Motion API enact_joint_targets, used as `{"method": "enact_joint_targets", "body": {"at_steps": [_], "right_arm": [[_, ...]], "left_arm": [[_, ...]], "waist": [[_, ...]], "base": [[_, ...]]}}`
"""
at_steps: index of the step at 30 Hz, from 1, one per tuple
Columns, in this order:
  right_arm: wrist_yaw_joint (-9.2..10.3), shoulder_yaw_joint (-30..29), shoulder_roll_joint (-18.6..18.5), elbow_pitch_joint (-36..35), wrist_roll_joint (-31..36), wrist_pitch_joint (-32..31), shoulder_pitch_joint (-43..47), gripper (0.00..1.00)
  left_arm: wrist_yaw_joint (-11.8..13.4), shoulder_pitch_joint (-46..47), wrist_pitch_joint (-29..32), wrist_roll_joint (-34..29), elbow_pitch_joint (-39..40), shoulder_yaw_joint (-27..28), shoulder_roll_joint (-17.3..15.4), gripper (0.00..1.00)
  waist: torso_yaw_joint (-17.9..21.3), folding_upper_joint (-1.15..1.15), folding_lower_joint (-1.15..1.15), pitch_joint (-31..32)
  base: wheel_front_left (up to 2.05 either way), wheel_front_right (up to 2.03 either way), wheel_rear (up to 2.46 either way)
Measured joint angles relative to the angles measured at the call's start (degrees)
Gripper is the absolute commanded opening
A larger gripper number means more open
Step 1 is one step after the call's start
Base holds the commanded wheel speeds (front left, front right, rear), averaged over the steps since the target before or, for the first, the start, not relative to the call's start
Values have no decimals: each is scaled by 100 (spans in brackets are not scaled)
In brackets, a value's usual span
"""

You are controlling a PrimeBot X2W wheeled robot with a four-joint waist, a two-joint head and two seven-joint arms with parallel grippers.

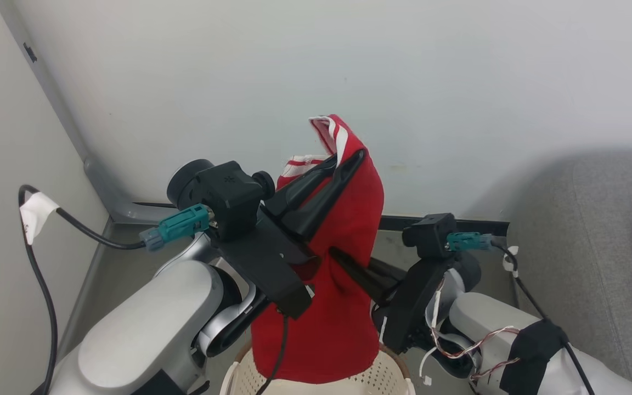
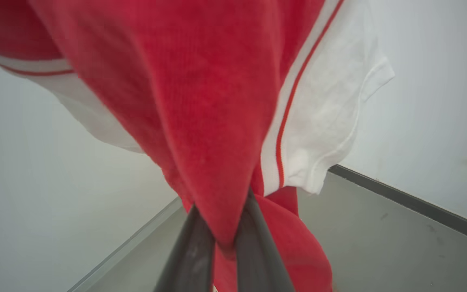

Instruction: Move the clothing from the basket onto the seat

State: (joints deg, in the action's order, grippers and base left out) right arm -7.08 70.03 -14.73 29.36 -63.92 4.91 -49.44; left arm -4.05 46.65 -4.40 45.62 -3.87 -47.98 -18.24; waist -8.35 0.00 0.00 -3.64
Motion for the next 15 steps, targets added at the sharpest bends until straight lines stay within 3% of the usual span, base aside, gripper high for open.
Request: {"method": "enact_joint_targets", "body": {"at_steps": [15], "right_arm": [[0,-471,-480,-135,-168,867,238,0]], "left_arm": [[89,-352,0,-1,-18,16,-331,0]], "waist": [[218,0,0,58]], "base": [[0,0,0]]}}
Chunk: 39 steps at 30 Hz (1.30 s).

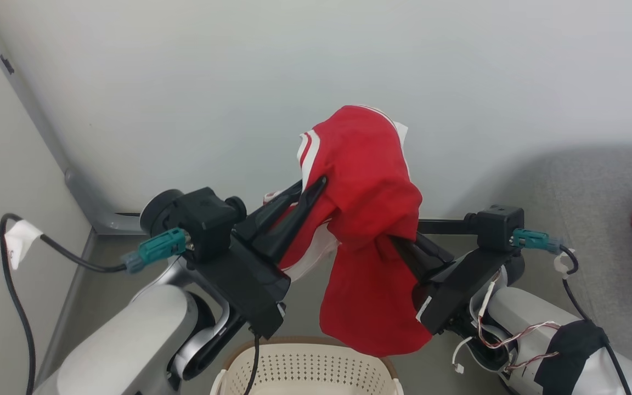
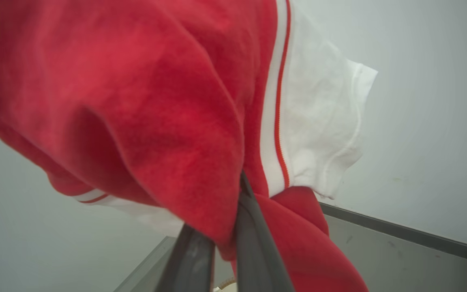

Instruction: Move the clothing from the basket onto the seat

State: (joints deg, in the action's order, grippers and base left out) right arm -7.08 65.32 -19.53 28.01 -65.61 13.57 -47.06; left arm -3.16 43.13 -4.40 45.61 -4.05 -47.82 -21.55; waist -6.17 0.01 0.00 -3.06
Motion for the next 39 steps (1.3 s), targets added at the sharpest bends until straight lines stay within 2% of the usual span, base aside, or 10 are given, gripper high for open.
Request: {"method": "enact_joint_targets", "body": {"at_steps": [7,18,19,20,21,39], "right_arm": [[0,-450,-120,-193,-53,66,183,0],[57,-1516,-347,-844,-111,69,569,0],[62,-1621,-380,-915,-110,69,585,0],[104,-1723,-408,-1002,-104,70,615,0],[142,-1808,-425,-1089,-80,70,663,0],[566,-3078,-1033,-2369,528,71,1484,0]], "left_arm": [[71,-468,0,0,144,-83,-219,0],[124,-774,55,-41,387,-380,-216,0],[131,-794,58,-43,430,-399,-213,15],[140,-820,59,-55,466,-422,-211,72],[165,-840,59,-74,501,-434,-208,100],[341,-868,49,-316,975,-430,-372,100]], "waist": [[221,0,0,24],[600,0,0,15],[636,0,0,9],[674,0,0,2],[711,0,-1,-5],[1565,0,0,-243]], "base": [[0,0,0],[0,0,0],[0,0,0],[0,0,0],[0,0,0],[0,0,0]]}}
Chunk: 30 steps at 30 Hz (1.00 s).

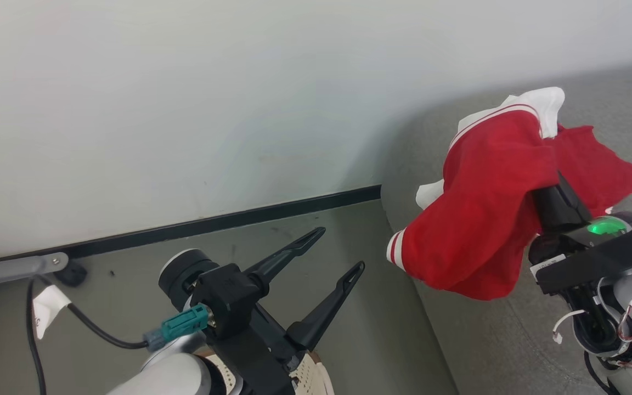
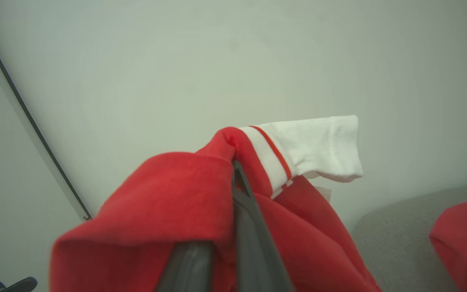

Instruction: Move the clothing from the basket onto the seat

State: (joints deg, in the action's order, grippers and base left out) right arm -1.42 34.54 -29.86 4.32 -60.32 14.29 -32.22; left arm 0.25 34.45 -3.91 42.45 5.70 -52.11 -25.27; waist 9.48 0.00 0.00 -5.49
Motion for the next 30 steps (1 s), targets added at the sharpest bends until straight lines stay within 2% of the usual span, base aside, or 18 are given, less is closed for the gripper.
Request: {"method": "enact_joint_targets", "body": {"at_steps": [9,19,30], "right_arm": [[144,-478,-125,-621,343,2,360,0],[245,-1007,-220,-1082,570,2,815,0],[208,-1573,-191,-1382,688,42,1053,0]], "left_arm": [[79,1,1,-53,116,66,-163,100],[125,35,30,-137,250,69,-193,100],[38,202,165,-180,220,-2,-162,100]], "waist": [[544,0,0,-164],[1111,0,0,-407],[1425,0,0,-755]], "base": [[0,0,0],[0,0,0],[0,0,0]]}}
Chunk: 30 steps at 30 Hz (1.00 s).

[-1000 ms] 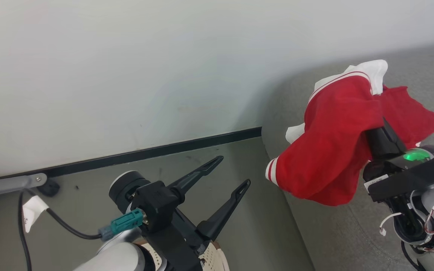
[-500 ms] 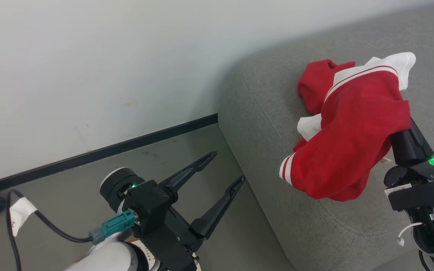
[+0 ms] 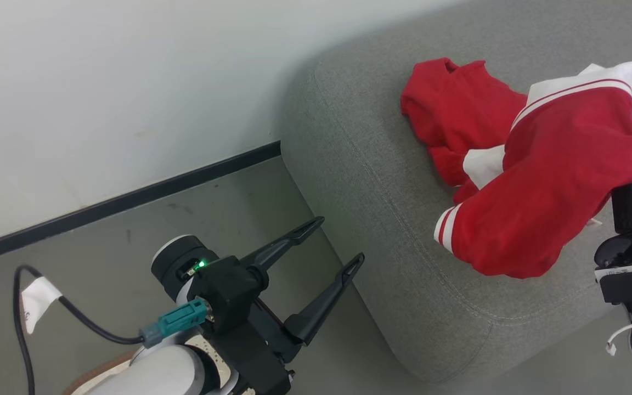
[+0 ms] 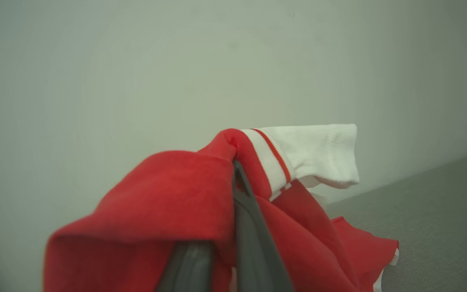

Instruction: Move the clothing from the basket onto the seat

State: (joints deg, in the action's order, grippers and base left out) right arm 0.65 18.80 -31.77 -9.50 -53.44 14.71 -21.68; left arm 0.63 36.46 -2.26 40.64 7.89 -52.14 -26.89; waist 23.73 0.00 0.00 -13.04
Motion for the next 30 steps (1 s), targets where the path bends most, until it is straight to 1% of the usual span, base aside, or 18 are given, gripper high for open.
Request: {"method": "enact_joint_targets", "body": {"at_steps": [5,9,11,13,17,19,21,27,30], "right_arm": [[-63,-186,-10,55,30,0,-158,0],[-108,-237,-7,164,27,0,-497,0],[-167,-250,-36,332,41,0,-807,0],[-183,-254,-189,520,166,-29,-1092,0],[-325,-316,-377,984,238,-163,-1728,0],[-348,-403,-489,1260,249,-222,-2023,0],[-357,-520,-617,1557,249,-280,-2282,0],[-366,-878,-1043,2241,319,-356,-2937,0],[-292,-981,-1279,2536,477,-355,-3088,0]], "left_arm": [[-20,60,25,-60,-13,-40,23,100],[-58,88,65,-89,-48,-44,52,100],[-67,91,66,-89,-68,-56,74,100],[-107,114,73,-89,-87,-75,103,100],[-120,227,74,-89,-116,-83,172,100],[-123,241,92,-89,-118,-88,175,100],[-163,255,116,-89,-115,-89,168,100],[-166,332,183,-92,-3,-81,90,100],[-166,341,252,-98,51,-79,36,100]], "waist": [[-17,0,0,-137],[-54,0,0,-209],[-84,0,0,-253],[-117,0,0,-299],[-203,0,0,-396],[-250,0,1,-452],[-297,0,1,-514],[-426,0,0,-753],[-486,0,0,-899]], "base": [[0,0,0],[0,0,0],[0,0,0],[0,0,0],[0,0,0],[0,0,0],[0,0,0],[0,0,0],[0,0,0]]}}
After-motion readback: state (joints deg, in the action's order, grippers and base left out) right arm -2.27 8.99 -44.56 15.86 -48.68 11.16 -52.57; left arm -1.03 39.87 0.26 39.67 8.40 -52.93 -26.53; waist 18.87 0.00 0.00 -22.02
